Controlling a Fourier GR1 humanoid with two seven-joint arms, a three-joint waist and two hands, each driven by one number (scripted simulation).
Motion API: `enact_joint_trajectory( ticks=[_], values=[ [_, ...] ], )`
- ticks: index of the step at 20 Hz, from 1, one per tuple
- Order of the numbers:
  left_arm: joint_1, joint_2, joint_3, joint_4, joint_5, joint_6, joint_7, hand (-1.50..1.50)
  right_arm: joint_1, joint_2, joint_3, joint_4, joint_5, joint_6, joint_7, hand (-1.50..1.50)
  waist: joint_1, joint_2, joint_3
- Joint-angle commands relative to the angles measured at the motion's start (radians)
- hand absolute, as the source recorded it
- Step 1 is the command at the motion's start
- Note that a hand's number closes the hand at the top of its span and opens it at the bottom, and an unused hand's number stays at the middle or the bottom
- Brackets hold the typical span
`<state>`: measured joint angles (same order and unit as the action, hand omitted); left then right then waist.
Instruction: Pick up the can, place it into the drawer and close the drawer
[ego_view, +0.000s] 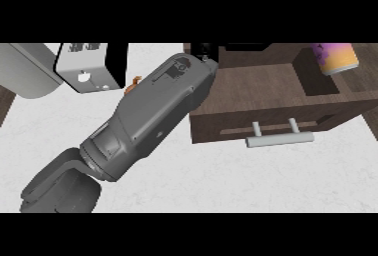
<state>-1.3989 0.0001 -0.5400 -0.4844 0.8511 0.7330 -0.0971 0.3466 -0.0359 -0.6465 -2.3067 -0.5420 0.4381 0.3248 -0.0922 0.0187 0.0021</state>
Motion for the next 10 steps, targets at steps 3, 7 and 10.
enact_joint_trajectory(
  ticks=[3, 7, 10],
  values=[
    [0.002, 0.000, -0.030, 0.041, 0.057, 0.033, -0.033, -1.50, -0.031, -0.050, -0.045, 0.042, -0.022, -0.012, 0.006, -1.50, -0.006, 0.003, 0.000],
    [-0.027, 0.000, -0.044, 0.066, 0.078, 0.029, -0.037, -1.50, -0.054, -0.034, -0.017, 0.016, -0.006, -0.038, 0.025, -1.50, -0.001, 0.003, 0.000],
    [-0.004, 0.000, -0.064, 0.035, 0.113, 0.056, -0.066, -1.50, -0.040, -0.010, 0.002, -0.007, -0.004, -0.034, 0.033, -1.50, -0.007, 0.002, 0.000]
  ],
)
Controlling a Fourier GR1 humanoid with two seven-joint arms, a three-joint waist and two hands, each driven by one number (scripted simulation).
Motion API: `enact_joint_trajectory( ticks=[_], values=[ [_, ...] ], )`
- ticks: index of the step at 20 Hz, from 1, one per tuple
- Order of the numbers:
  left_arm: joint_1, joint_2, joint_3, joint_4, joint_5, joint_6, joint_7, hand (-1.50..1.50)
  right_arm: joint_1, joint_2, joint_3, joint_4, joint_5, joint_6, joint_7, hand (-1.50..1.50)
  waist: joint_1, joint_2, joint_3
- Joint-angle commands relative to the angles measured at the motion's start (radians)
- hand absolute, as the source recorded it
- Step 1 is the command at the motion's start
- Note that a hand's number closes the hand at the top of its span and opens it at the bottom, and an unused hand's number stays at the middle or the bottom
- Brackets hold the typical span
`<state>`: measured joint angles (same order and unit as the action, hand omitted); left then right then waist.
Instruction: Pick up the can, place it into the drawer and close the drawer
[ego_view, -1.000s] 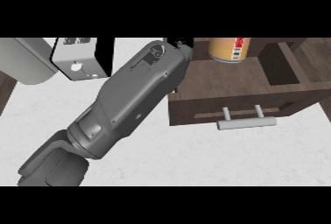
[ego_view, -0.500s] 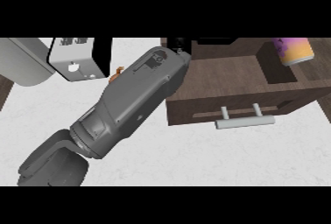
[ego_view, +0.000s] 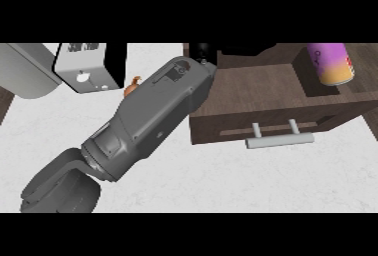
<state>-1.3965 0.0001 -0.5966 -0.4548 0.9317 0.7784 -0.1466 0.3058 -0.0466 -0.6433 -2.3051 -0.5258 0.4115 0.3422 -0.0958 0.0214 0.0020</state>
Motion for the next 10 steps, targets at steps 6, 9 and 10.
enact_joint_trajectory(
  ticks=[6, 9, 10],
  values=[
    [0.016, 0.000, -0.018, -0.021, 0.064, 0.013, -0.070, -1.50, -0.009, -0.026, -0.056, -0.030, 0.110, 0.072, -0.132, -1.50, 0.004, -0.004, 0.000],
    [-0.006, 0.000, 0.002, -0.014, 0.077, -0.009, -0.091, -1.50, -0.046, -0.037, -0.020, -0.092, 0.251, 0.090, -0.178, -1.50, 0.021, 0.001, 0.000],
    [0.010, 0.000, 0.003, -0.017, 0.091, -0.010, -0.107, -1.50, -0.031, -0.048, -0.024, -0.104, 0.213, 0.113, -0.186, -1.50, 0.010, -0.002, 0.000]
  ],
)
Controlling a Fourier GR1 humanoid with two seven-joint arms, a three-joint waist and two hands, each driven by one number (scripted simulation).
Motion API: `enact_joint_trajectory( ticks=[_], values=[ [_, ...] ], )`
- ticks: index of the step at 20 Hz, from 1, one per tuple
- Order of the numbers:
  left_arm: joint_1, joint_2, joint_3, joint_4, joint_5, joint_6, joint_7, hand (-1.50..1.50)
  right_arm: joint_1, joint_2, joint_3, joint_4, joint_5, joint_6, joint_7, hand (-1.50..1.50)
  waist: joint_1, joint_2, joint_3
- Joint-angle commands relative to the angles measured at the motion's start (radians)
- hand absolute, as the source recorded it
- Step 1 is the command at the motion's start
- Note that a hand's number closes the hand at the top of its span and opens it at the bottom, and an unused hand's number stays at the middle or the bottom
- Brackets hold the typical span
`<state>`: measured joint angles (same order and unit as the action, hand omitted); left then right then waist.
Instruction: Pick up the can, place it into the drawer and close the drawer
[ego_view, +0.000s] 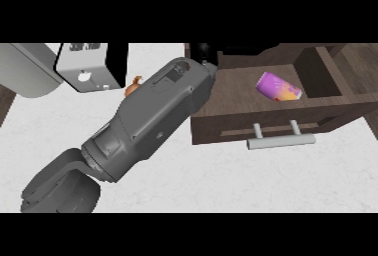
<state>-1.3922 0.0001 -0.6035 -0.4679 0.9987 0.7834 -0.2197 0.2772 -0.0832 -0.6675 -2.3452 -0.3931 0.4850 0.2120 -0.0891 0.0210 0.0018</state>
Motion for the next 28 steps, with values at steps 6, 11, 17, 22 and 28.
enact_joint_trajectory(
  ticks=[6, 11, 17, 22, 28],
  values=[
    [-0.028, 0.000, 0.000, -0.003, 0.036, -0.008, -0.074, -1.50, -0.096, 0.006, 0.120, -0.093, 0.291, 0.024, -0.100, -1.50, 0.032, 0.000, -0.001],
    [-0.067, 0.000, 0.006, -0.022, 0.057, 0.025, -0.051, -1.50, -0.196, -0.010, 0.244, -0.051, 0.561, 0.003, -0.126, -1.50, 0.065, -0.001, -0.001],
    [-0.019, 0.000, 0.026, -0.020, 0.055, -0.028, -0.067, -1.50, -0.329, -0.043, 0.410, 0.059, 0.842, -0.048, -0.139, -1.50, 0.097, -0.007, -0.002],
    [-0.063, 0.001, 0.025, -0.025, 0.032, 0.020, 0.007, -1.50, -0.414, 0.001, 0.578, 0.183, 1.084, -0.159, -0.171, -1.50, 0.104, -0.015, -0.002],
    [0.001, 0.079, 0.021, -0.073, 0.000, -0.019, 0.049, -1.50, -0.578, -0.032, 0.637, 0.456, 1.253, -0.262, -0.223, -1.50, 0.115, -0.018, -0.002]
  ],
)
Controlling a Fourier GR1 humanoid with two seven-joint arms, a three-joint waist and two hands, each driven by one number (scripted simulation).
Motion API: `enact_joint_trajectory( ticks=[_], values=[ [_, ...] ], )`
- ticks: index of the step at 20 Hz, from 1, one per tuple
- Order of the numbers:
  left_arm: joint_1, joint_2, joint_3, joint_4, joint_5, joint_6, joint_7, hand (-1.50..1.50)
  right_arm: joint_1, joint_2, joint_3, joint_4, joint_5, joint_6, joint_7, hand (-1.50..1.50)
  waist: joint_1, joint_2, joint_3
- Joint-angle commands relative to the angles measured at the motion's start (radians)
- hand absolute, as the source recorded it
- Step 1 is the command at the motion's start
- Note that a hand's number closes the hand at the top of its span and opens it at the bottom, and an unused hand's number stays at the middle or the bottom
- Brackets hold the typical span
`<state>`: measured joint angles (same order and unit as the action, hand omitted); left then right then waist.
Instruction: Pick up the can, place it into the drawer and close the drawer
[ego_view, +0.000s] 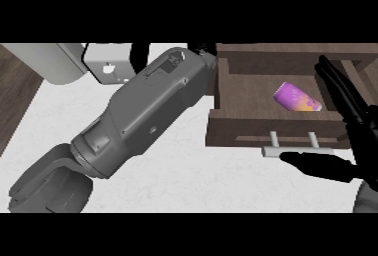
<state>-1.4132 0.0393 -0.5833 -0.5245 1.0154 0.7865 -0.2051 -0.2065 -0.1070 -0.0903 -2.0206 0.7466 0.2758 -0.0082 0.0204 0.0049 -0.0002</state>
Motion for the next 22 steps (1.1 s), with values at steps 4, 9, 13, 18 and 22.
enact_joint_trajectory(
  ticks=[4, 9, 13, 18, 22],
  values=[
    [0.042, 0.037, -0.006, -0.059, -0.046, 0.037, 0.038, -1.50, -0.174, -0.027, 0.110, 0.303, 0.219, -0.119, -0.052, -1.50, 0.009, -0.003, 0.000],
    [0.070, 0.097, -0.026, -0.155, -0.071, 0.052, 0.107, -1.50, -0.265, -0.067, 0.124, 0.524, 0.329, -0.177, -0.079, -1.50, 0.025, -0.005, 0.000],
    [0.096, 0.146, -0.043, -0.230, -0.095, 0.071, 0.163, -1.50, -0.324, -0.026, 0.129, 0.742, 0.403, -0.336, -0.105, -1.50, 0.026, -0.003, 0.001],
    [0.150, 0.240, 0.001, -0.261, -0.110, 0.012, 0.158, -1.50, -0.436, -0.016, 0.077, 0.990, 0.433, -0.461, -0.119, -1.50, 0.016, 0.005, 0.001],
    [0.242, 0.281, -0.002, -0.359, -0.120, -0.005, 0.166, -1.50, -0.474, -0.007, 0.082, 1.167, 0.501, -0.585, -0.130, -1.50, 0.033, 0.004, 0.001]
  ],
)
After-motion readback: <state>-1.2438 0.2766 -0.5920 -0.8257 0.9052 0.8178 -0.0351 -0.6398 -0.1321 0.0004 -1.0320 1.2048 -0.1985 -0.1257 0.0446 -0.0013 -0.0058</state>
